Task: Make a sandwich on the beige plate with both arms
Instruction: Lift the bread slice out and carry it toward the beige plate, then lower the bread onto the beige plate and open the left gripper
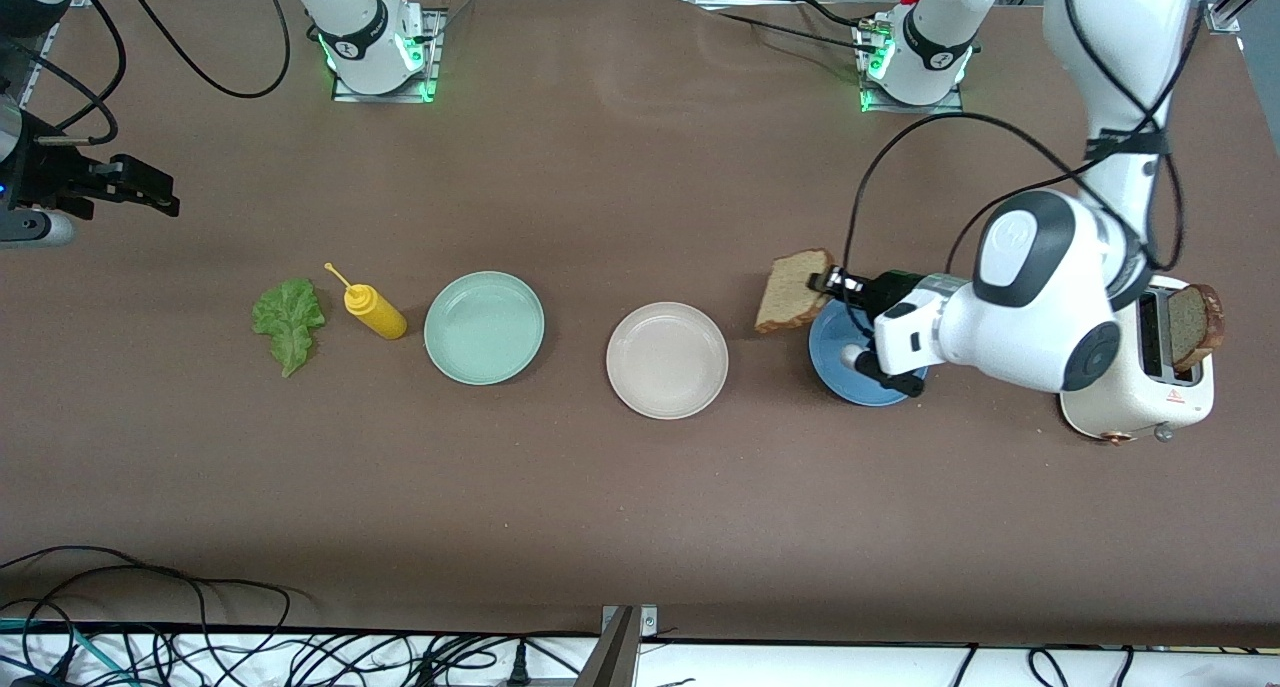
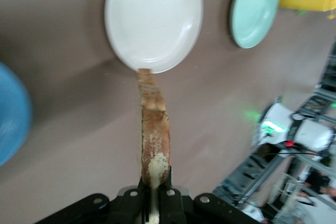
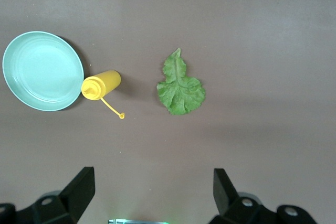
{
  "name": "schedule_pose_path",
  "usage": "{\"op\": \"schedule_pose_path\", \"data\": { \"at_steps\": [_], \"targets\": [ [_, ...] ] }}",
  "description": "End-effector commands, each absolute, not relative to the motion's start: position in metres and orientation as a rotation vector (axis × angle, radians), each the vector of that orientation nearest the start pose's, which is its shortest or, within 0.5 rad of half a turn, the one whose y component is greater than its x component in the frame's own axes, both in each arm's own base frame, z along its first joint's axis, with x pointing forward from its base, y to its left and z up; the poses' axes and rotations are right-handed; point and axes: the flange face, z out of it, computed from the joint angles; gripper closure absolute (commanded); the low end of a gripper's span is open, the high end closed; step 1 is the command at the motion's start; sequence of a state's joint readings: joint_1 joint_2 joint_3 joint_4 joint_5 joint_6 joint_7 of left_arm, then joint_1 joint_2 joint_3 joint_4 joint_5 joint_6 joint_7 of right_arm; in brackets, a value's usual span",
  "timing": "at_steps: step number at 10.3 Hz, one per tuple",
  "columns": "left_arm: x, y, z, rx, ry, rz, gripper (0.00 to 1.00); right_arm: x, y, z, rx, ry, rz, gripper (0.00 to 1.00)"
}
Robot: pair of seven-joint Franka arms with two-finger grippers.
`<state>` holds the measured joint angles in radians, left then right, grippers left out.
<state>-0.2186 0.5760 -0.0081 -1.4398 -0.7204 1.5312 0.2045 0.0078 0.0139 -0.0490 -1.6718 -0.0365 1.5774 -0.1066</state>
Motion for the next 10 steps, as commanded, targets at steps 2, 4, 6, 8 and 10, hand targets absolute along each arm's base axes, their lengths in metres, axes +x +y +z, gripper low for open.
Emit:
{"op": "schedule_pose_path", "data": {
  "at_steps": [2,4,6,8,10],
  "targets": [
    [0.639,-0.268,0.319,2.229,-0.162,-0.569,1.0,0.553,-0.029,0.574,-3.168,-0.107,0.187,0.0],
    [0.641,-0.301,0.3,2.234,-0.06,-0.507,1.0,0.553,-0.029,0.574,-3.168,-0.105,0.187,0.0],
    [0.643,-0.32,0.283,2.208,0.044,-0.48,1.0,0.553,-0.029,0.574,-3.168,-0.107,0.187,0.0],
    [0.645,-0.328,0.271,2.168,0.12,-0.46,1.0,0.556,-0.029,0.567,-3.168,-0.105,0.207,0.0],
    [0.646,-0.33,0.259,2.172,0.152,-0.443,1.0,0.563,-0.029,0.556,-3.167,-0.107,0.219,0.0]
  ]
}}
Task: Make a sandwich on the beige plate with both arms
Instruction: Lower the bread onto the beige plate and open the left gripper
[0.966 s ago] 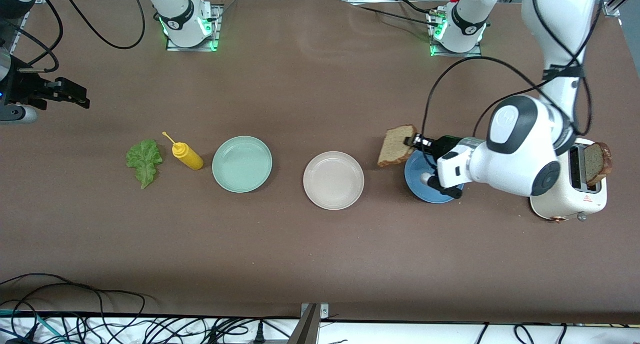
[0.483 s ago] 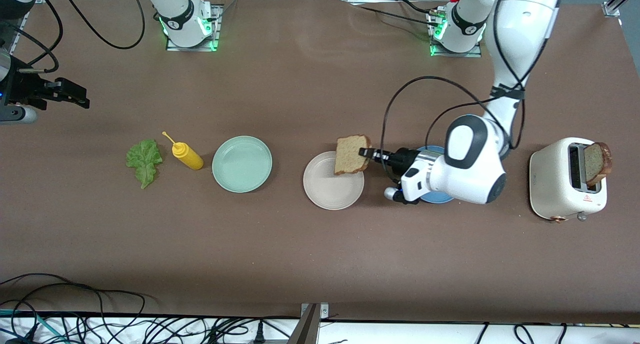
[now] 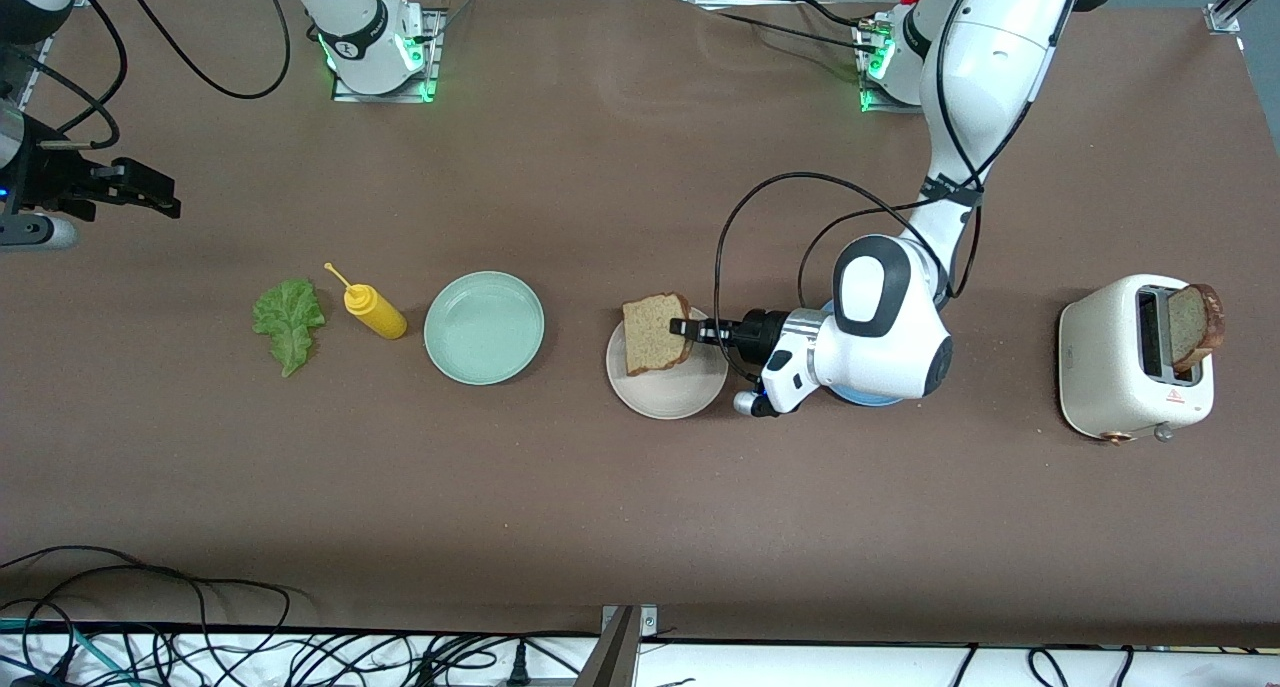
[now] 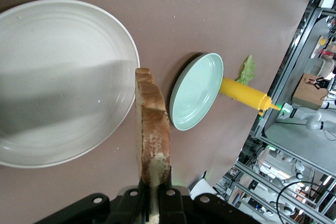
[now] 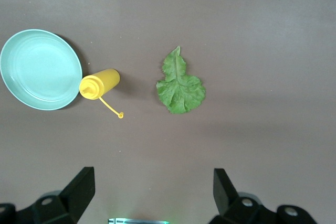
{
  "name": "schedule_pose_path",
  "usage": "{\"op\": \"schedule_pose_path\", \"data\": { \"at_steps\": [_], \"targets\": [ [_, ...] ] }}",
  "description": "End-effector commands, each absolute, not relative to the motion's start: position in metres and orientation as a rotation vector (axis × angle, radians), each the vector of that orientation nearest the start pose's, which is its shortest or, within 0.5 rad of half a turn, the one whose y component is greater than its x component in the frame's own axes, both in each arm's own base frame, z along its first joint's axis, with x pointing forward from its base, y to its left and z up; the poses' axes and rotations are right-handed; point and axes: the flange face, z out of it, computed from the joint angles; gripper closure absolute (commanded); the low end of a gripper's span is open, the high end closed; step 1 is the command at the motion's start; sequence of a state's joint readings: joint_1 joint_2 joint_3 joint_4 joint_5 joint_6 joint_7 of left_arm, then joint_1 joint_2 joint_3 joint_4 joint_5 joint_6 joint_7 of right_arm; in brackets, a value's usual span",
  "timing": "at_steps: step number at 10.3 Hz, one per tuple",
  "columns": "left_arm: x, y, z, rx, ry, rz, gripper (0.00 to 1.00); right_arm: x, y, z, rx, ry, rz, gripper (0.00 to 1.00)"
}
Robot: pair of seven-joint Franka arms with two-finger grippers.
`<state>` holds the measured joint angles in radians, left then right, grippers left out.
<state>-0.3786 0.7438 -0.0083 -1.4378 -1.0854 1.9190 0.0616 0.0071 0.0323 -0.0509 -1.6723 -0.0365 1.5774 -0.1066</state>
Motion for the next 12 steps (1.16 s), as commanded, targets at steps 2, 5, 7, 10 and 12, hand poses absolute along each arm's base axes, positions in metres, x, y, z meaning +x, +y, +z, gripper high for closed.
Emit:
{"op": "schedule_pose_path", "data": {
  "at_steps": [2,5,7,10,12],
  "targets": [
    [0.642,-0.337,0.244,2.184,0.148,-0.456,1.0,0.566,-0.032,0.544,-3.173,-0.101,0.265,0.0],
    [0.636,-0.352,0.231,2.21,0.148,-0.428,1.0,0.585,-0.057,0.524,-3.163,-0.038,0.292,0.0],
    [0.636,-0.351,0.22,2.234,0.146,-0.414,1.0,0.594,-0.062,0.523,-3.169,-0.043,0.296,0.0],
    [0.641,-0.339,0.215,2.233,0.073,-0.362,0.13,0.595,-0.061,0.524,-3.172,-0.044,0.279,0.0],
    [0.649,-0.322,0.215,2.235,0.087,-0.346,0.0,0.595,-0.061,0.524,-3.171,-0.037,0.276,0.0]
  ]
}}
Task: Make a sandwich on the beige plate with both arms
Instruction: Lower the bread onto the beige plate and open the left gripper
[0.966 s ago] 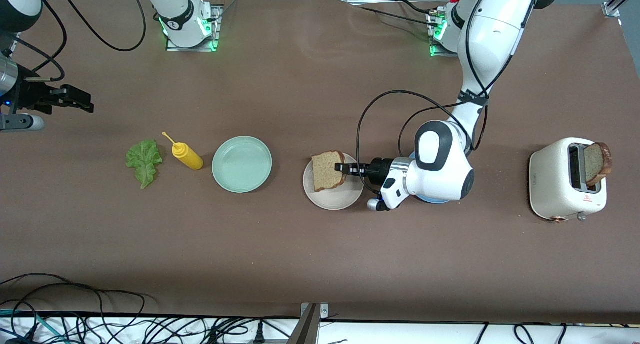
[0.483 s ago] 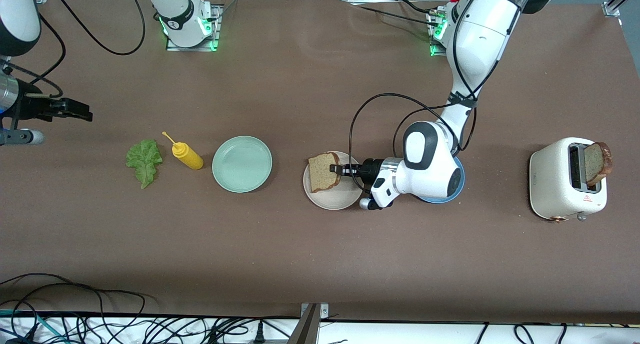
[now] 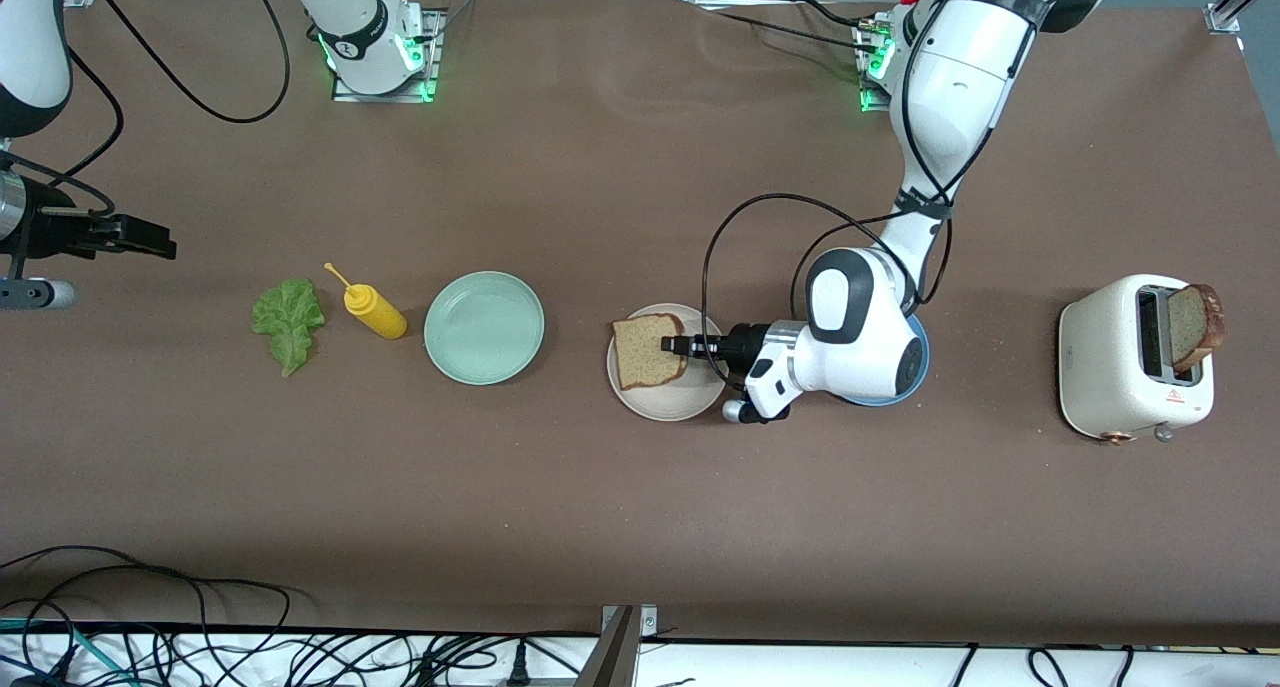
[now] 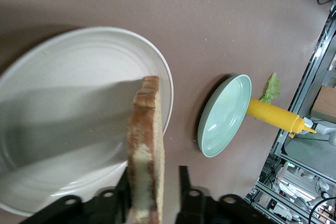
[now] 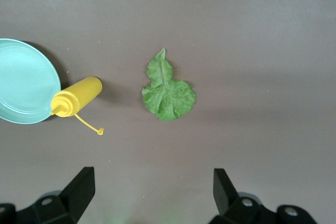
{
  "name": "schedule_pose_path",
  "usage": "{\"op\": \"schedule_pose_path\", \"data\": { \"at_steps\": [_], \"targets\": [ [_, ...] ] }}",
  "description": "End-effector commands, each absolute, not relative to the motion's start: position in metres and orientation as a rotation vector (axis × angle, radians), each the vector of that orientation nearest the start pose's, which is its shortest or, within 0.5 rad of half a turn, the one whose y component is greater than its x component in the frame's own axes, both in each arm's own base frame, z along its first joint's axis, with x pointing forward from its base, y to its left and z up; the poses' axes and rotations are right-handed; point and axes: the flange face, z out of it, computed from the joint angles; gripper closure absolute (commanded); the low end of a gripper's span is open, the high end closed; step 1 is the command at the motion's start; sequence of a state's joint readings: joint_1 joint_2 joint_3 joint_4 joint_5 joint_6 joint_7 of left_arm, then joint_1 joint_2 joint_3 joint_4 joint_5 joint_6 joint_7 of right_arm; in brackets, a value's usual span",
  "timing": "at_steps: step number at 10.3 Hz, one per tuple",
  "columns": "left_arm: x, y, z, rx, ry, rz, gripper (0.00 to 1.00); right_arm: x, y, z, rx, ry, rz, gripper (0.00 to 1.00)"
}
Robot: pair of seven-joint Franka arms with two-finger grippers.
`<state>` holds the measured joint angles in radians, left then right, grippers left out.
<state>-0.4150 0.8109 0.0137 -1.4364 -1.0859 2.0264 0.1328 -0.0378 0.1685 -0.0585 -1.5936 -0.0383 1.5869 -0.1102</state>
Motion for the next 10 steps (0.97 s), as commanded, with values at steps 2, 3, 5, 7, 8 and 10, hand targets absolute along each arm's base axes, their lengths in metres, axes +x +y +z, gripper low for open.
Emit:
{"op": "schedule_pose_path", "data": {
  "at_steps": [2,3,5,7,8,10],
  "targets": [
    [0.657,-0.299,0.219,2.283,0.068,-0.337,0.0,0.596,-0.061,0.523,-3.169,-0.034,0.278,0.0],
    [0.659,-0.294,0.219,2.289,0.064,-0.346,0.0,0.596,-0.062,0.523,-3.169,-0.032,0.278,0.0],
    [0.661,-0.284,0.22,2.313,0.049,-0.352,0.0,0.596,-0.061,0.523,-3.168,-0.031,0.278,0.0],
    [0.667,-0.265,0.228,2.319,0.059,-0.349,0.0,0.596,-0.061,0.522,-3.168,-0.027,0.278,0.0],
    [0.669,-0.257,0.241,2.4,-0.007,-0.336,0.0,0.598,-0.07,0.513,-3.166,-0.008,0.298,0.0],
    [0.67,-0.233,0.278,2.621,-0.089,-0.315,0.0,0.604,-0.086,0.491,-3.179,0.003,0.261,0.0]
  ]
}}
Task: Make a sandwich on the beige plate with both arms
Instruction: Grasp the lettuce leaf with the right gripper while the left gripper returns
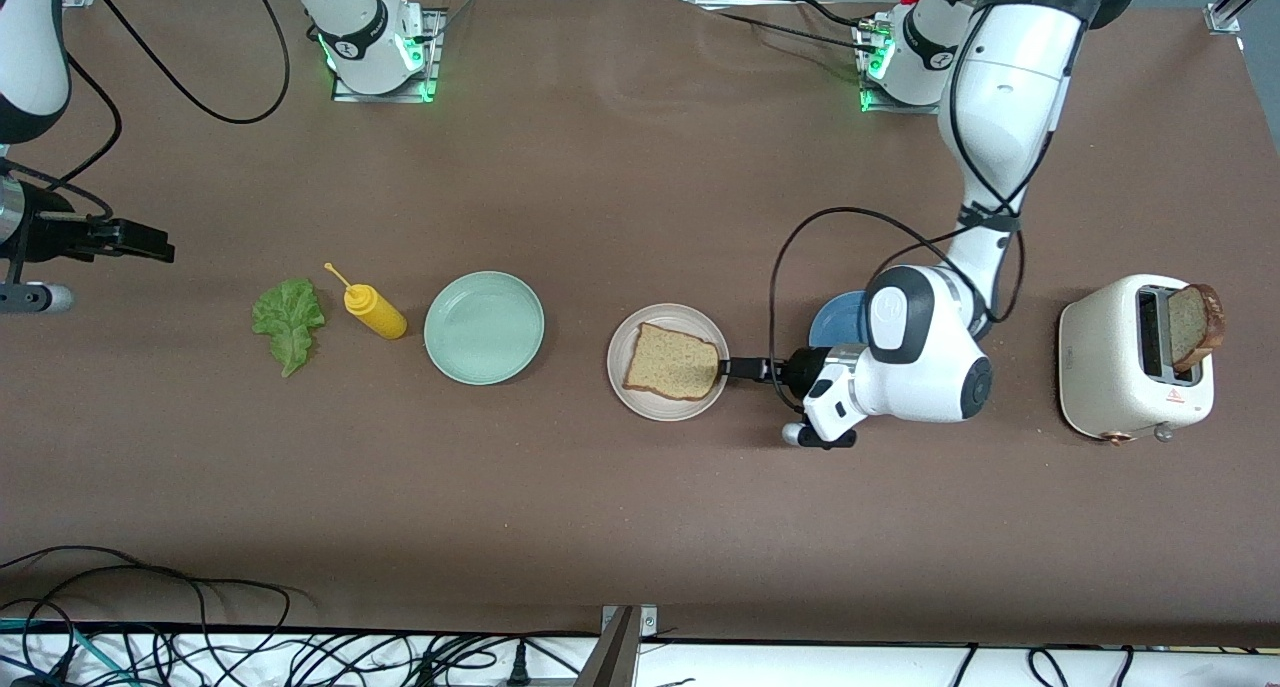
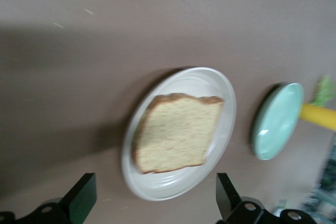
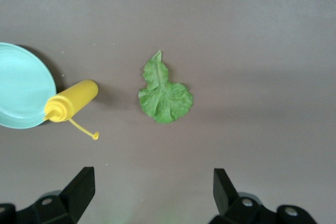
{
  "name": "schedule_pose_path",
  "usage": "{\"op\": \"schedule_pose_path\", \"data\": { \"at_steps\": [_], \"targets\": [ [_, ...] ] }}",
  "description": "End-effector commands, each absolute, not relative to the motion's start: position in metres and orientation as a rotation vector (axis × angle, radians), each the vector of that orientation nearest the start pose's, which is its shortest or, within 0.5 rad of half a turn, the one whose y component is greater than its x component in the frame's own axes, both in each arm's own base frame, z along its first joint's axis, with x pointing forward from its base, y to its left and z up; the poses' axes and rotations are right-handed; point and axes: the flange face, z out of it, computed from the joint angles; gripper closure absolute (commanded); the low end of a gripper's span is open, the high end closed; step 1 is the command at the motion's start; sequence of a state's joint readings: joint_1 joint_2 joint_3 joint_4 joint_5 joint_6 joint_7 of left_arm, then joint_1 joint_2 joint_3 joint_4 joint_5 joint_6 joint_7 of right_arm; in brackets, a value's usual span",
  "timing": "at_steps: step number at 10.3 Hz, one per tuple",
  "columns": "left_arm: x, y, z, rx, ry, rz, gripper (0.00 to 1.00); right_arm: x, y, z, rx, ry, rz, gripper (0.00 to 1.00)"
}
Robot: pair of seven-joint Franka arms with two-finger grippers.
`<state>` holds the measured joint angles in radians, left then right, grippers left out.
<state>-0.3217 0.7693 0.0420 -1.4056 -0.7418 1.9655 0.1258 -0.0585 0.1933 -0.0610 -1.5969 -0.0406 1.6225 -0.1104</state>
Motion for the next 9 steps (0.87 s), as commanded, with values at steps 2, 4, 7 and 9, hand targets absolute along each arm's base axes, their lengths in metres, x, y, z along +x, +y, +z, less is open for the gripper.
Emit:
{"op": "schedule_pose_path", "data": {
  "at_steps": [2,4,7,9],
  "targets": [
    [0.666,-0.223,0.292,2.758,-0.101,-0.37,0.0,0.604,-0.087,0.46,-3.186,-0.007,0.216,0.0],
    [0.665,-0.193,0.314,2.909,-0.191,-0.391,0.0,0.596,-0.085,0.417,-3.187,-0.018,0.188,0.0],
    [0.669,-0.128,0.346,3.048,-0.206,-0.426,0.0,0.571,-0.08,0.338,-3.189,-0.029,0.116,0.0],
    [0.671,-0.097,0.367,3.092,-0.172,-0.405,0.0,0.564,-0.078,0.296,-3.188,-0.03,0.118,0.0]
  ]
}}
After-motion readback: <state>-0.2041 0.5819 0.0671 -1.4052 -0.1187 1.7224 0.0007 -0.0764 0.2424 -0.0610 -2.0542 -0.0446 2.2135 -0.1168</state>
